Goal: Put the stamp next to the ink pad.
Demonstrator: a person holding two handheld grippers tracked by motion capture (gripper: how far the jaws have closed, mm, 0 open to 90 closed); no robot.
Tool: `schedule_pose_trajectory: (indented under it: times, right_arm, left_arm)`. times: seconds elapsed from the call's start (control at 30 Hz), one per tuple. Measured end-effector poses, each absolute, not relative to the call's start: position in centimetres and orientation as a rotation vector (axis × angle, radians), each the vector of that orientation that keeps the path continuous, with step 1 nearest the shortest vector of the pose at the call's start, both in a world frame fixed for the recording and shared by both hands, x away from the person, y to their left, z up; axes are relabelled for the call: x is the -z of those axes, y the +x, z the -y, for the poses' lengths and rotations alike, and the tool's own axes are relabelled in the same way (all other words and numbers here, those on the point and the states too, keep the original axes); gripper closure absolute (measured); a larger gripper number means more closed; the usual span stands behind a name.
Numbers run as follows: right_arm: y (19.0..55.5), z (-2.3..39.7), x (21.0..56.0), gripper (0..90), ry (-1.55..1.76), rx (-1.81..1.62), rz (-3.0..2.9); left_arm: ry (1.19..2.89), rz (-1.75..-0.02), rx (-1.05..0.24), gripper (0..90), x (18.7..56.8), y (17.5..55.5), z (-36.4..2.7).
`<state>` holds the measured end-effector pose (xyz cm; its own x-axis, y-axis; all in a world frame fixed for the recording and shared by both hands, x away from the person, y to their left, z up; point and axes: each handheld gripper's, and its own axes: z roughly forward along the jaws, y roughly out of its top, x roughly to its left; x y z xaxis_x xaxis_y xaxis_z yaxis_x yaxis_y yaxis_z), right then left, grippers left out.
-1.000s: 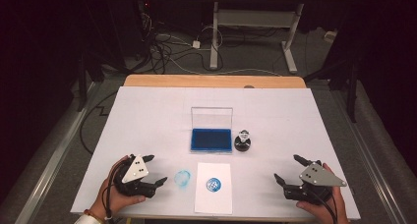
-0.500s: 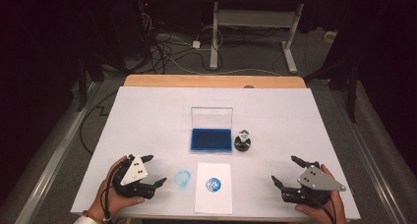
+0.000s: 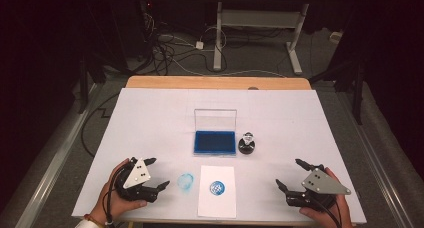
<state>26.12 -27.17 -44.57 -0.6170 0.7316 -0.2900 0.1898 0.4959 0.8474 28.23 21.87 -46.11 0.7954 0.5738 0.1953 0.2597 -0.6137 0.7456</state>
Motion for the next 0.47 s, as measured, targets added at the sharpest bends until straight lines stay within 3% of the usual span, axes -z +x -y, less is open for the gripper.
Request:
schedule_pose_trajectory:
  times: [0.47]
  right_arm:
    - [26.32,27.34,44.69,15.9,0.76,-1.076,-2.097]
  left_arm:
    - [2.242,-0.628,-0.536,17.3,46.19,28.66,-21.72]
